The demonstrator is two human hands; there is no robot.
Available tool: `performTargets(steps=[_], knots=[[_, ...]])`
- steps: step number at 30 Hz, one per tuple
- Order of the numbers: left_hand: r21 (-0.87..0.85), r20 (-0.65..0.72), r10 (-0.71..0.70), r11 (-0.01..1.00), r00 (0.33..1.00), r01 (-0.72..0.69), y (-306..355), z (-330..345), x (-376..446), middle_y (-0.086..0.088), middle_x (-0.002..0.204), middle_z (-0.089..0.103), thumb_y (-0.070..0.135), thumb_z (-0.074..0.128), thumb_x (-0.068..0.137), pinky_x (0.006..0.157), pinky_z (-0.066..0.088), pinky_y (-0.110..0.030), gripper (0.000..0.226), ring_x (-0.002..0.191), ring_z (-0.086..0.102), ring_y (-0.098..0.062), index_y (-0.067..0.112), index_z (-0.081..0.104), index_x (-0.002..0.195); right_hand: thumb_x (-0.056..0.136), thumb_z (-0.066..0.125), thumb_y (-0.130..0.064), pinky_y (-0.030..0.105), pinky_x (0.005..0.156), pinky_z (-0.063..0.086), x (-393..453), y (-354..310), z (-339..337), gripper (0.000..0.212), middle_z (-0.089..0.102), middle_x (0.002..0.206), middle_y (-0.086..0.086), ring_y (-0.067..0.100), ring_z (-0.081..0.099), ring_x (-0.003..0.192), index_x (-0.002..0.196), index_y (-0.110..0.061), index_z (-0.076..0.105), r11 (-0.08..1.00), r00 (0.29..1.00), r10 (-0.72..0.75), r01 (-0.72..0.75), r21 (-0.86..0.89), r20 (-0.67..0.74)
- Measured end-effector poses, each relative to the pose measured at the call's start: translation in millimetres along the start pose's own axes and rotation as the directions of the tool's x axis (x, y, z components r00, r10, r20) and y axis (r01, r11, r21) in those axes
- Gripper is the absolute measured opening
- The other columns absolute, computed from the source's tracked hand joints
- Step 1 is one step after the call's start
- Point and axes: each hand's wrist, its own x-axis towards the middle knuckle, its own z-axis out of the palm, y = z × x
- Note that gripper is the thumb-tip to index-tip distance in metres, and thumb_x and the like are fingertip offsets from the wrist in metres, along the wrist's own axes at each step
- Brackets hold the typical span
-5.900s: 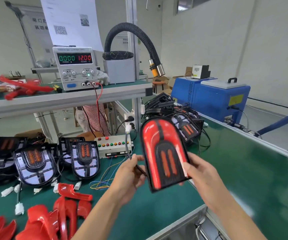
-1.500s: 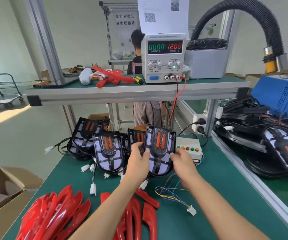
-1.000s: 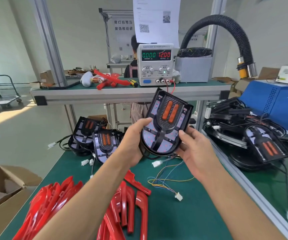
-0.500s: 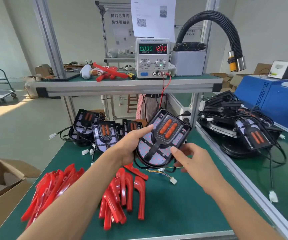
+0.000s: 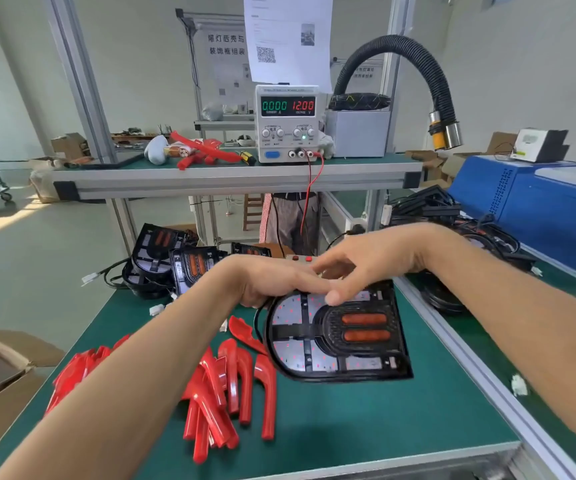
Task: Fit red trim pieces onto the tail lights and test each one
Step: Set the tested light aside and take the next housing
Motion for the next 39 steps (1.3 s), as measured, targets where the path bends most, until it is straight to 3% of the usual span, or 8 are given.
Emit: performTargets(steps=[4,8,13,18,22,31,35,39], knots=[[0.045,0.049,-0.071,0.997,0.996,0.068,-1,-6,-3,0.002,0.099,0.078,0.038,0.045,0.106,0.078,0.057,-0.021,0.033,0.089,0.074,-0.009,0.018,0.07,0.104,0.093,0.066,-0.032,0.02,0.109,0.041,12,21,26,0.047,0.063,0.138,-0.015,-0.001,0.056,0.128,0.138,-0.021,0.058,0.961,0.995,-0.068,0.045,0.272,0.076],[0.175,0.102,-0.152,0.976,0.983,0.133,-5,-3,1,-0.004,0.104,0.076,0.042,0.044,0.106,0.08,0.058,-0.024,0.04,0.089,0.073,-0.013,0.011,0.069,0.107,0.097,0.059,-0.021,0.049,0.117,0.04,16,42,47,0.052,0.055,0.147,0.021,0.029,0.056,0.131,0.142,0.002,0.05,0.875,0.991,-0.089,0.032,0.483,0.095],[0.247,0.05,-0.155,0.959,0.987,0.138,1,0,10,-0.007,0.105,0.076,0.046,0.049,0.103,0.085,0.058,-0.028,0.045,0.092,0.073,-0.015,0.007,0.071,0.107,0.096,0.067,-0.032,0.045,0.1,0.053,12,62,56,0.04,0.067,0.128,0.018,0.029,0.065,0.111,0.127,-0.008,0.066,0.763,0.993,-0.092,0.024,0.645,0.072],[0.424,-0.169,0.073,0.906,0.983,0.005,2,1,26,-0.004,0.103,0.073,0.055,0.058,0.096,0.098,0.051,-0.041,0.051,0.093,0.066,-0.016,0.005,0.071,0.104,0.095,0.07,-0.032,0.032,0.081,0.06,2,86,61,0.026,0.075,0.11,0.014,0.022,0.074,0.093,0.113,-0.014,0.076,0.665,0.999,-0.013,0.042,0.746,-0.044],[0.475,-0.477,0.283,0.879,0.832,-0.026,-22,-13,36,-0.004,0.093,0.073,0.05,0.048,0.103,0.087,0.054,-0.036,0.05,0.086,0.067,-0.018,0.005,0.069,0.095,0.092,0.072,-0.029,0.031,0.066,0.061,-13,115,82,0.025,0.074,0.096,0.018,0.021,0.074,0.075,0.102,-0.006,0.076,0.519,0.979,0.127,0.07,0.852,-0.158],[0.725,-0.621,0.126,0.468,0.773,0.505,-138,-50,24,-0.004,0.112,0.071,0.007,0.05,0.09,0.089,0.054,-0.042,0.029,0.107,0.066,-0.028,0.019,0.074,0.101,0.084,0.071,-0.025,0.04,0.067,0.064,-28,171,185,0.038,0.072,0.107,0.032,0.032,0.075,0.075,0.106,0.006,0.075,0.155,0.914,0.4,0.004,0.988,-0.067],[0.838,-0.531,0.088,0.197,0.842,0.508,-160,-55,37,-0.001,0.123,0.064,0.01,0.055,0.092,0.098,0.047,-0.045,0.031,0.121,0.053,-0.025,0.024,0.07,0.115,0.088,0.071,-0.022,0.041,0.066,0.064,-23,176,203,0.03,0.072,0.106,0.032,0.032,0.075,0.076,0.102,0.004,0.077,0.113,0.92,0.39,-0.02,0.993,-0.026],[0.863,-0.498,0.057,0.131,0.865,0.488,-167,-59,49,0.0,0.124,0.063,0.014,0.057,0.092,0.094,0.046,-0.043,0.03,0.122,0.051,-0.025,0.024,0.067,0.118,0.087,0.072,-0.024,0.042,0.071,0.065,-19,178,198,0.035,0.071,0.109,0.033,0.032,0.075,0.078,0.106,0.005,0.076,0.127,0.918,0.396,-0.03,0.991,-0.023]])
